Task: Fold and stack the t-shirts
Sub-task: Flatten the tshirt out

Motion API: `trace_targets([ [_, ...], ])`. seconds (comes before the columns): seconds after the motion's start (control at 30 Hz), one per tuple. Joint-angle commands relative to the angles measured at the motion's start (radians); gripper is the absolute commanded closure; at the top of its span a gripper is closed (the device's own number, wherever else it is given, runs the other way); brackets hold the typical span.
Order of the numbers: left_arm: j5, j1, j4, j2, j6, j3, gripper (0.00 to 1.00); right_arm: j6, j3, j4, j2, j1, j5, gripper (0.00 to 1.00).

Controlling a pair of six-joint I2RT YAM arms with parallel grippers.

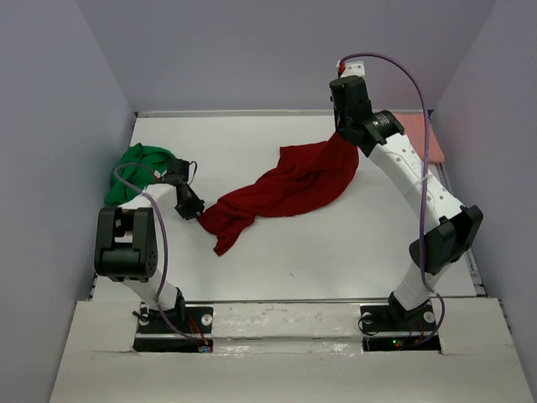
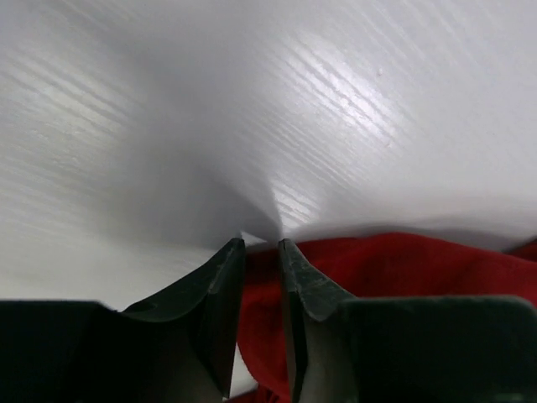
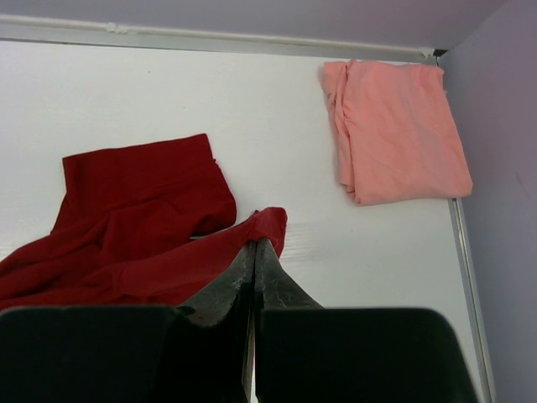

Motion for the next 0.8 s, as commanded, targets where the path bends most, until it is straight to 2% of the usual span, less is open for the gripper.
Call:
trace_targets([
  [0.0,0.073,0.009,-0.023,-0.005,0.016,-0.007,0.59,0.001,0.022,0.026,-0.034,-0.008,-0.009,1.00],
  [0.03,0.081,0.011,-0.020,-0.006,0.019,-0.008,0.50,0.001,0.019,0.023,-0.033,-0.008,-0.013,1.00],
  [0.07,0.076,0.011,-0.020,-0.012,0.020,-0.010,0.50,0.001,0.019,0.023,-0.027,-0.008,-0.012,1.00],
  [0.13,0.035,0.011,-0.037,-0.047,0.017,-0.005,0.41,0.006,0.011,0.020,-0.019,-0.008,-0.021,1.00],
  [0.23,-0.059,0.011,-0.066,-0.075,0.012,0.011,0.37,0.009,0.005,0.018,-0.019,-0.008,-0.022,1.00],
  [0.4,-0.079,0.011,-0.105,-0.123,-0.001,0.007,0.35,0.012,0.007,0.018,-0.025,-0.008,-0.032,1.00],
  [0.77,0.018,0.012,-0.049,-0.132,-0.011,-0.064,0.35,0.018,-0.001,0.015,-0.050,-0.008,-0.035,1.00],
])
